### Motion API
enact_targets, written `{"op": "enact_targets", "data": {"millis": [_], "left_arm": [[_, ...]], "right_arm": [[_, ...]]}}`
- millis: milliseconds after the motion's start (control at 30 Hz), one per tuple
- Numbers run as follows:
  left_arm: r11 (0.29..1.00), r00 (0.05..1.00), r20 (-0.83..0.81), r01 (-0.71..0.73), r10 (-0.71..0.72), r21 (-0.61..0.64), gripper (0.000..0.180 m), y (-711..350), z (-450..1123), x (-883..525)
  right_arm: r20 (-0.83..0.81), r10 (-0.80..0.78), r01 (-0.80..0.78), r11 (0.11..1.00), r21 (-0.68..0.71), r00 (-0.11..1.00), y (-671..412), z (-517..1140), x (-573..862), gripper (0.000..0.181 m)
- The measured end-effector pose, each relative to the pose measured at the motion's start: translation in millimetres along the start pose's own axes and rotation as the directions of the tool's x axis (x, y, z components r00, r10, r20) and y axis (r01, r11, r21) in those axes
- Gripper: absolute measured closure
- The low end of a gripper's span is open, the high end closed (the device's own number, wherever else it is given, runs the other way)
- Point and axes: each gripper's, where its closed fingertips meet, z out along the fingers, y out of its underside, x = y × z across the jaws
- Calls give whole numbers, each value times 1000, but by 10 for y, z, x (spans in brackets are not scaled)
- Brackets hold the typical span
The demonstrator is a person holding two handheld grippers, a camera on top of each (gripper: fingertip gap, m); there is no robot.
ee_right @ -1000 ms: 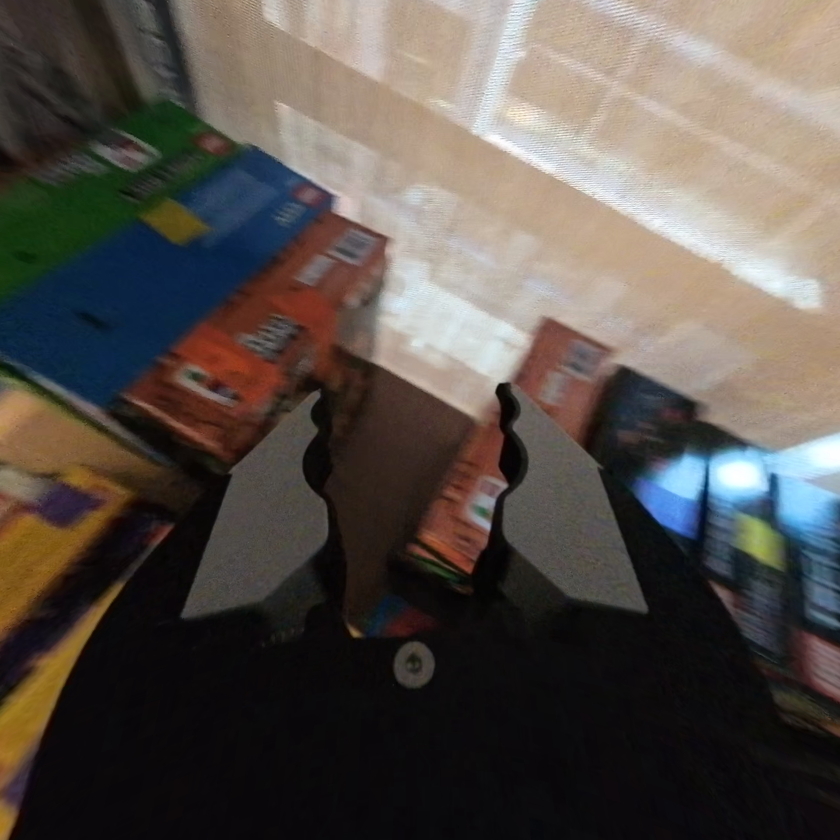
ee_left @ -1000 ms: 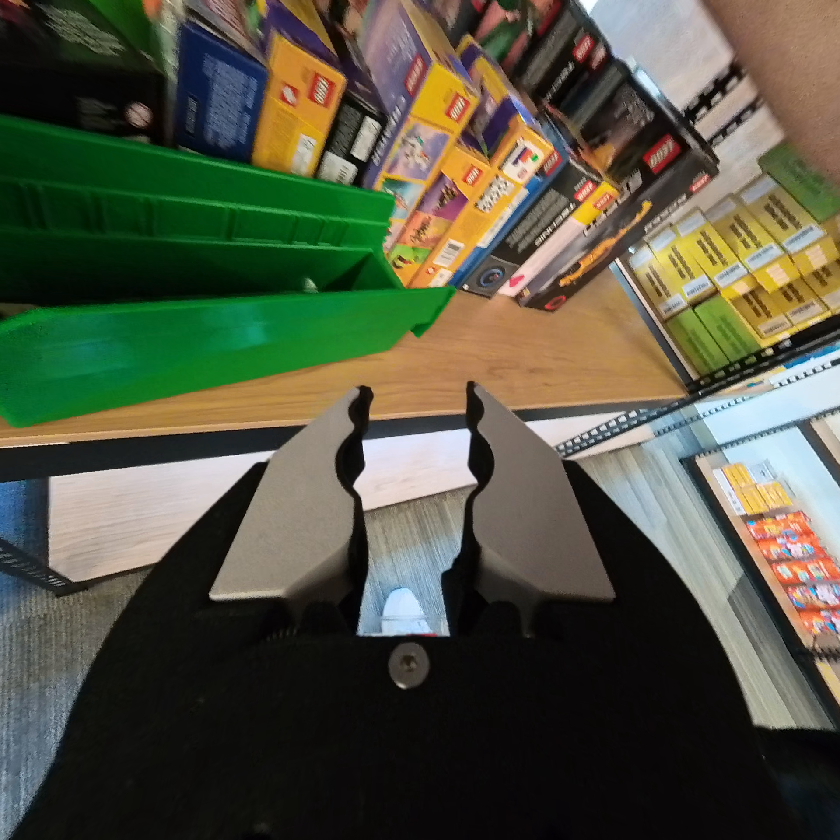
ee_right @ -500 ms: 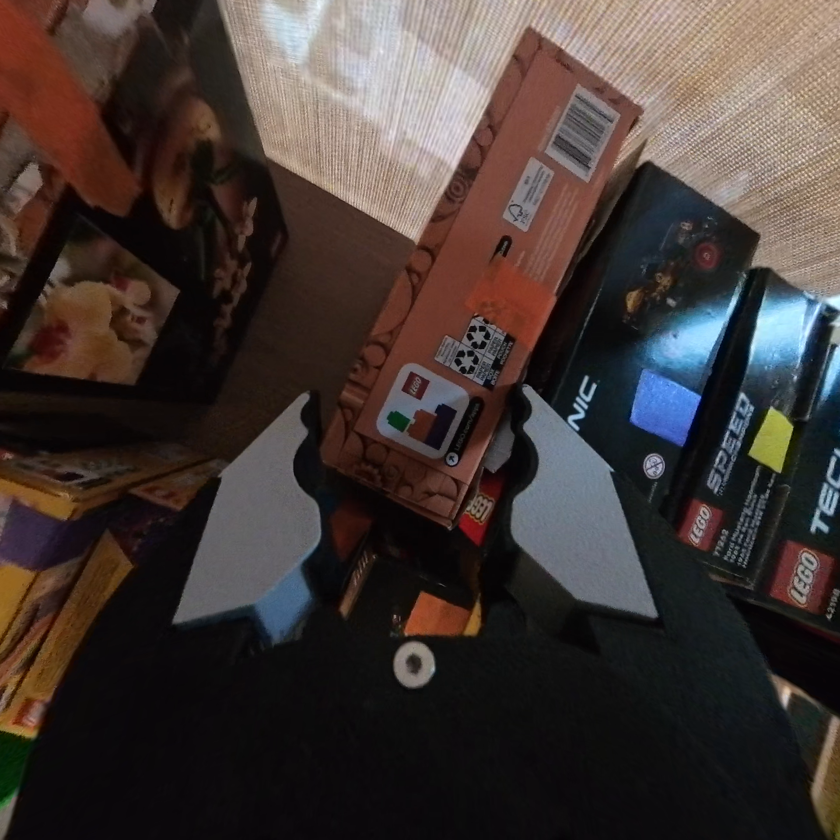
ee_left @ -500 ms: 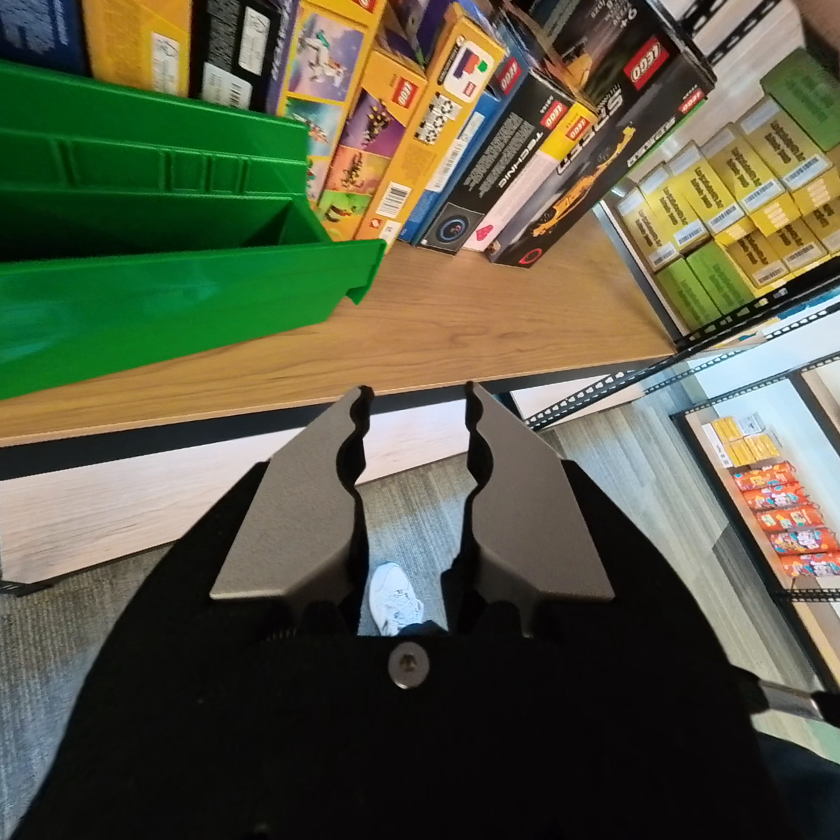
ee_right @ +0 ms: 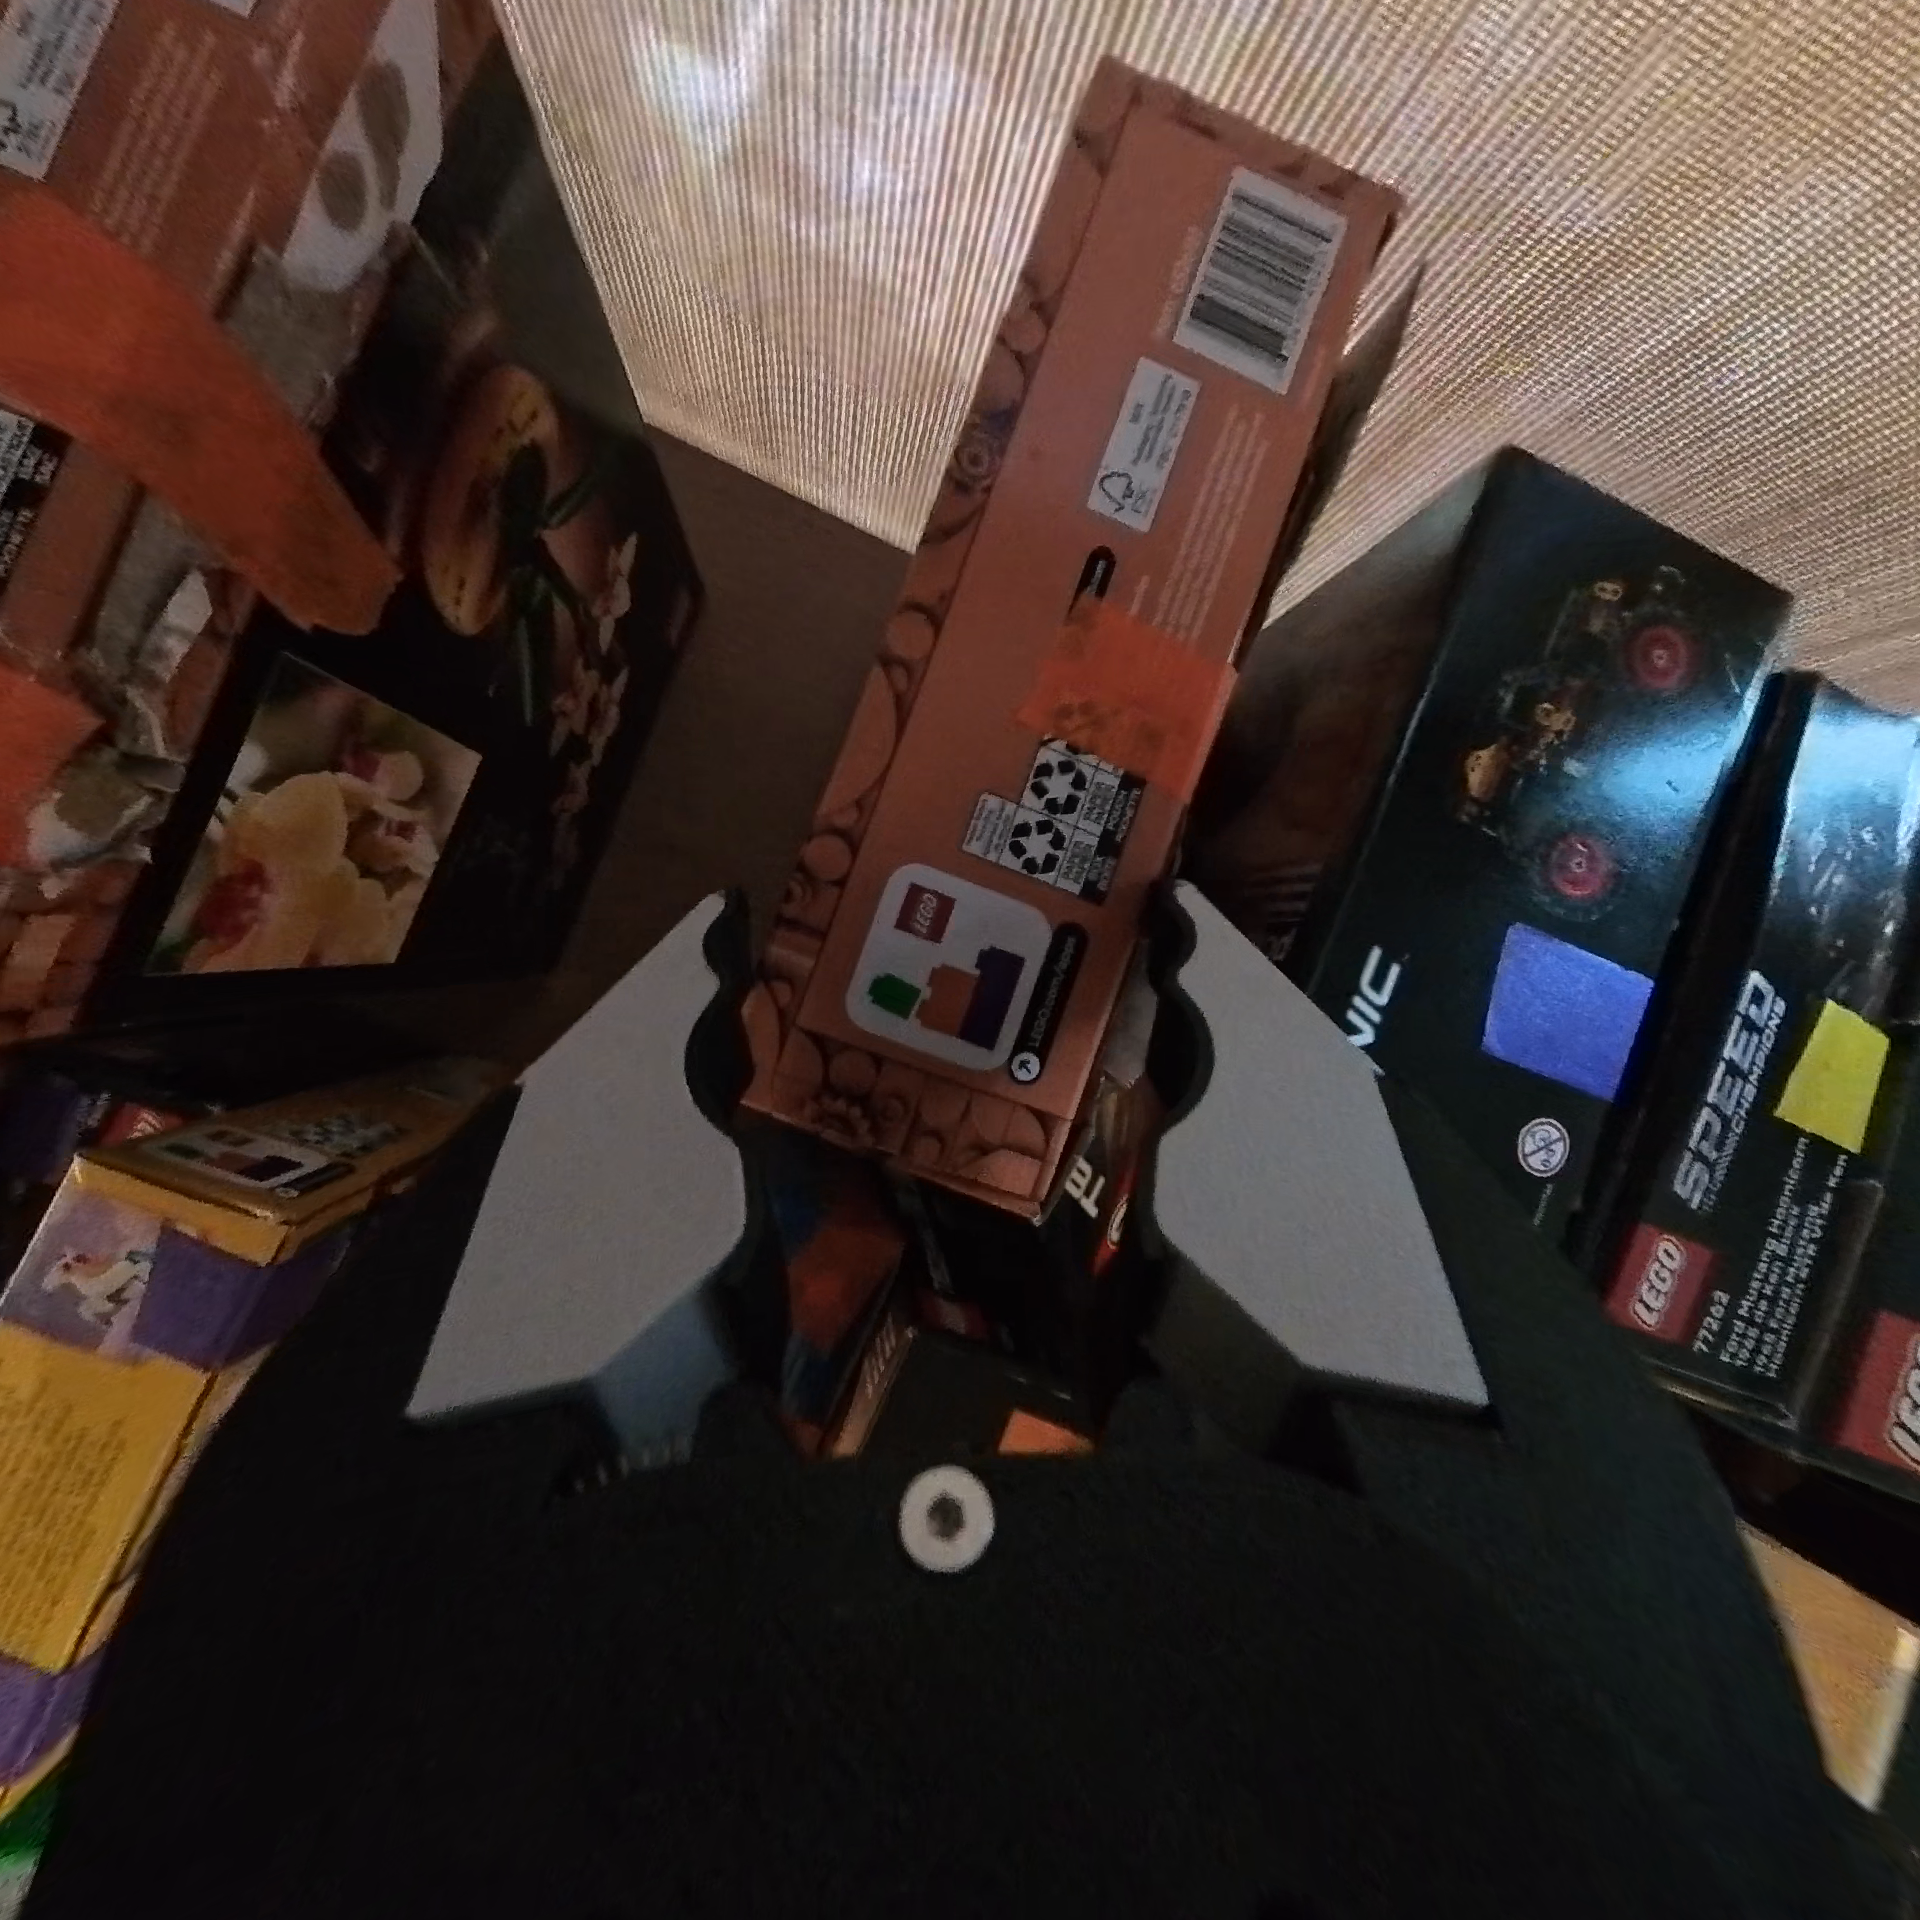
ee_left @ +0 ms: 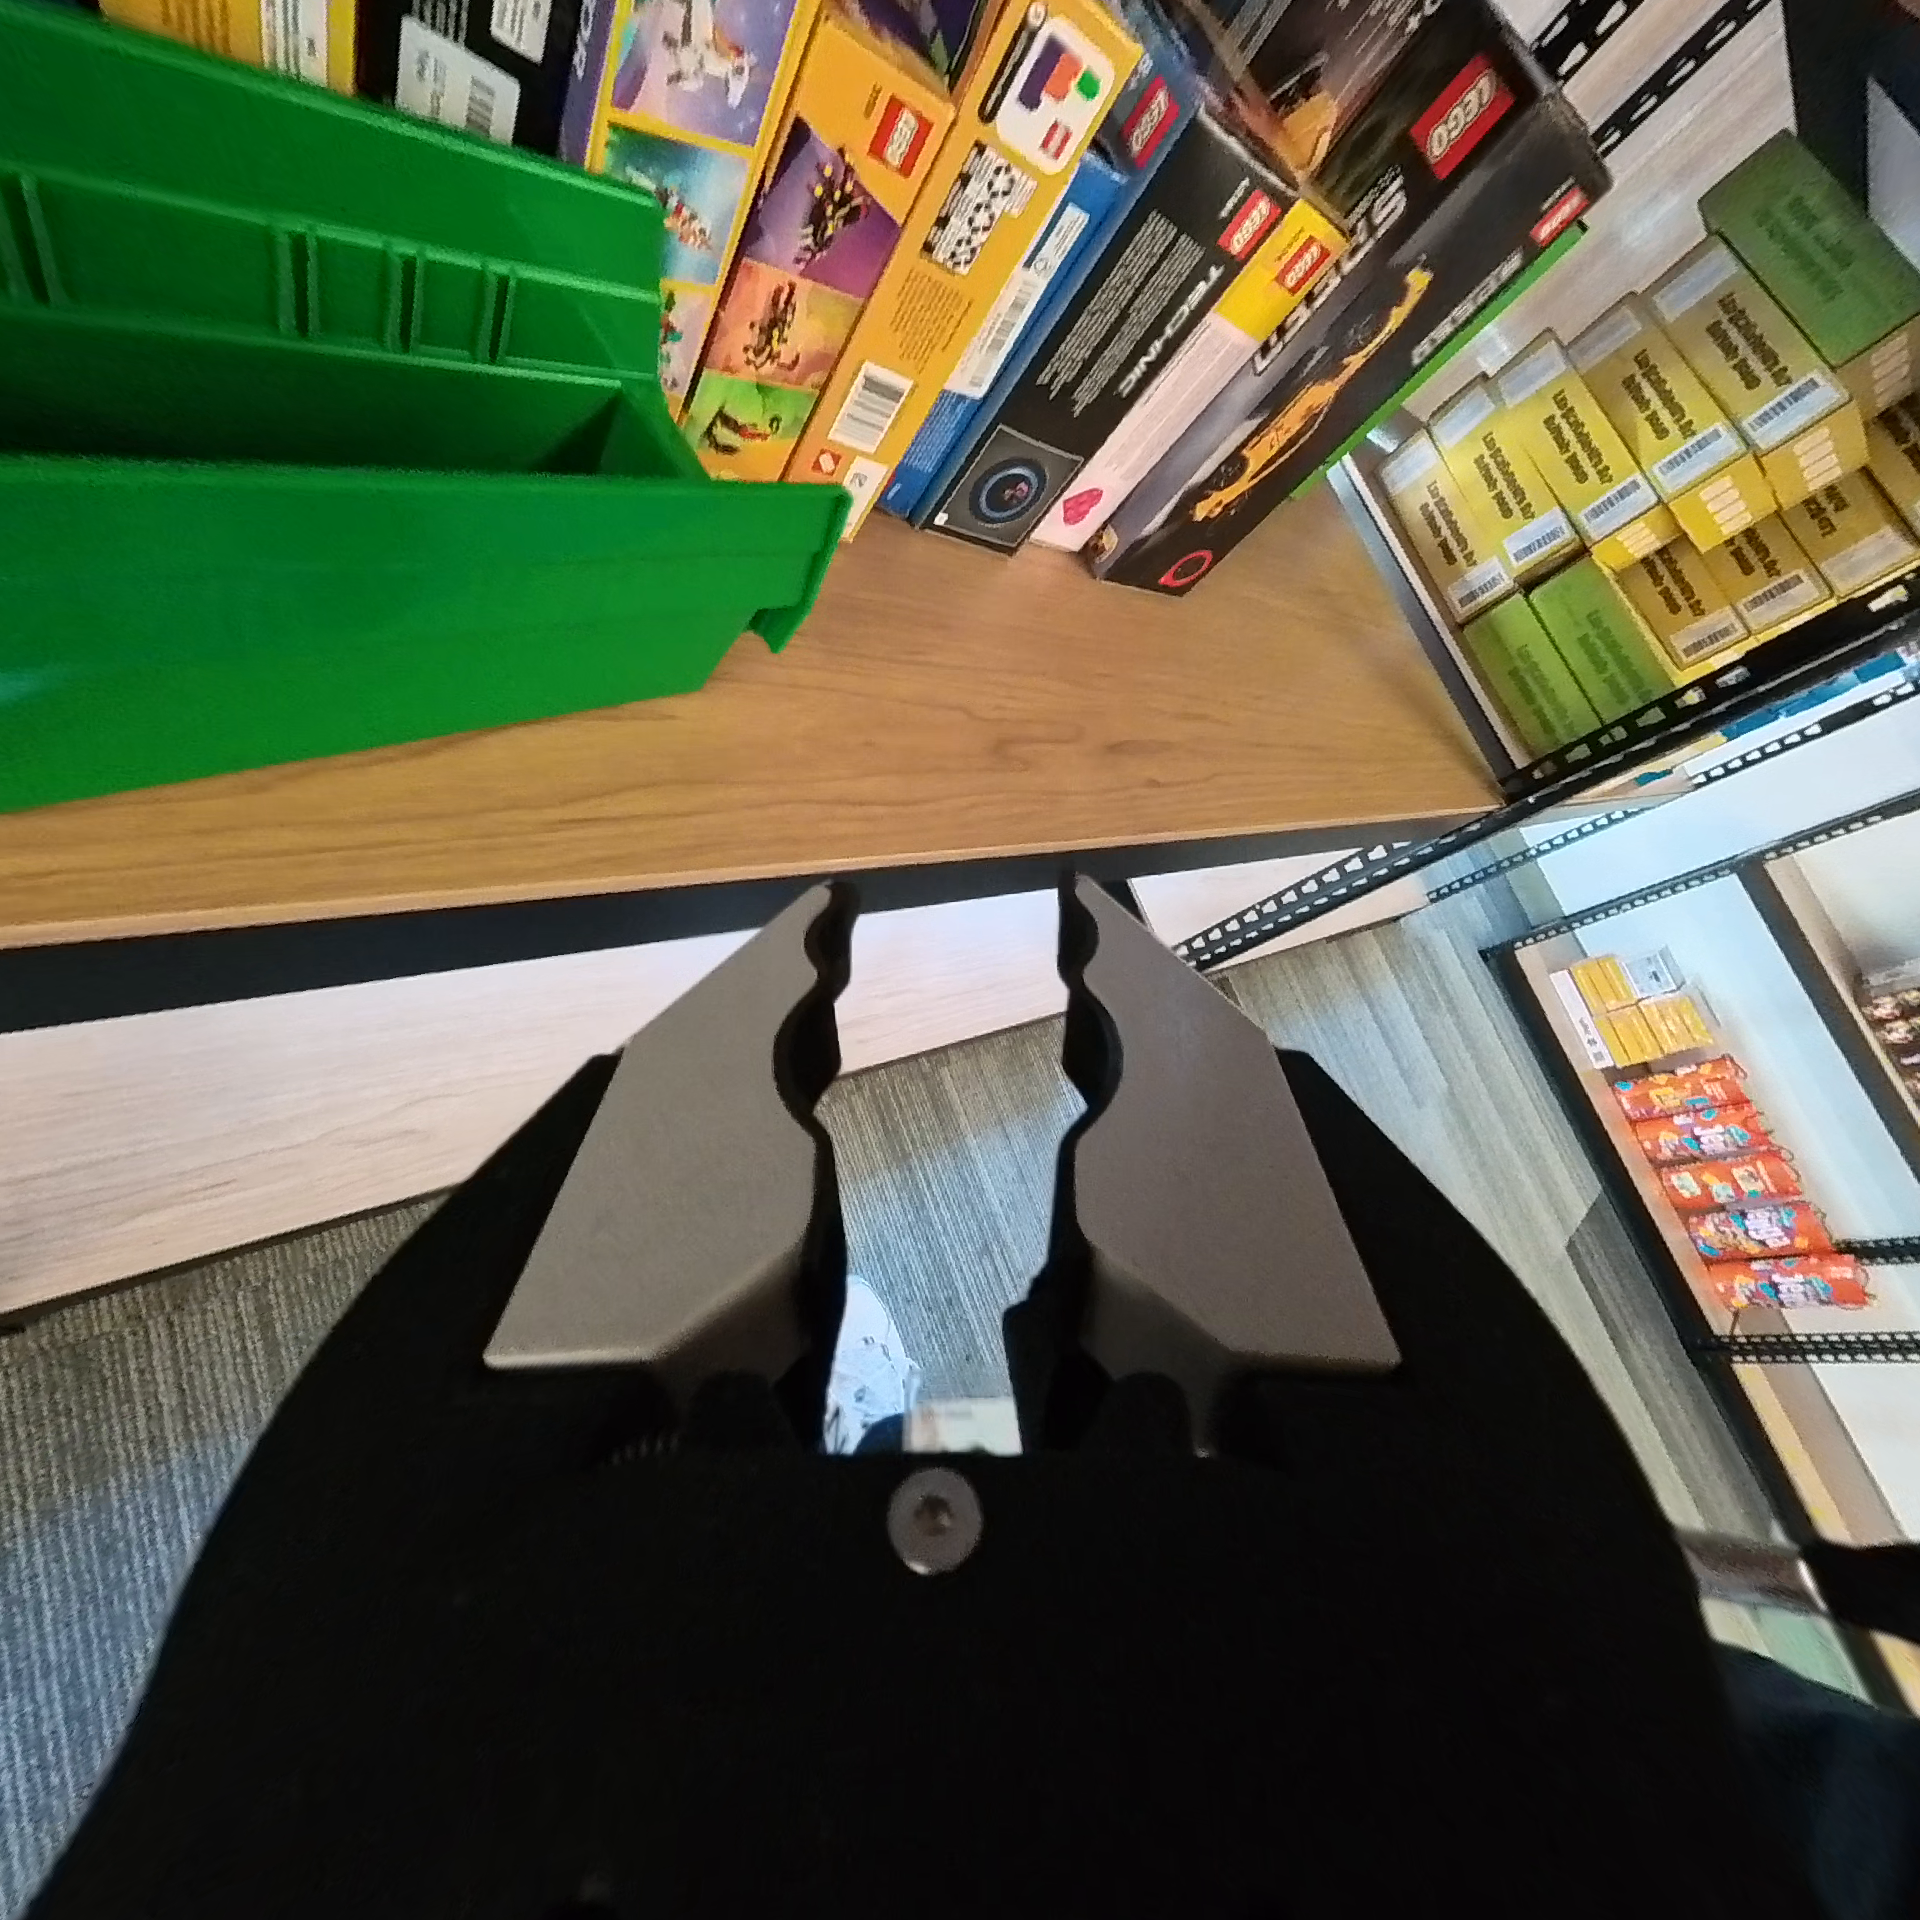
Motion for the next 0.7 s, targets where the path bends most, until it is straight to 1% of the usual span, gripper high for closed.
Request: {"op": "enact_targets", "data": {"millis": [167, 233, 333, 400, 567, 700], "left_arm": [[999, 1000, -15, 12, -13, -33, 143, 60, 46, 19], [999, 1000, -19, 5, -6, -51, 143, 85, 93, 49], [998, 999, -36, 4, -6, -61, 143, 81, 170, 122], [999, 999, -46, 0, -3, -54, 143, 58, 213, 174], [999, 998, -67, 10, -13, -49, 144, 50, 275, 239], [998, 997, -70, 21, -25, -59, 144, 73, 264, 206]], "right_arm": [[29, 104, -105, 994, 33, 994, 11, 9, 127, 106], [6, 120, -120, 992, 26, 993, 21, 30, 191, 106], [-50, 6, -7, 1000, -23, 999, 22, 70, 217, 105], [-54, -96, 95, 995, -27, 994, -33, 74, 130, 106], [35, -295, 294, 955, 43, 955, -80, 50, -157, 107], [109, -346, 346, 938, 20, 932, -18, 0, -263, 106]]}}
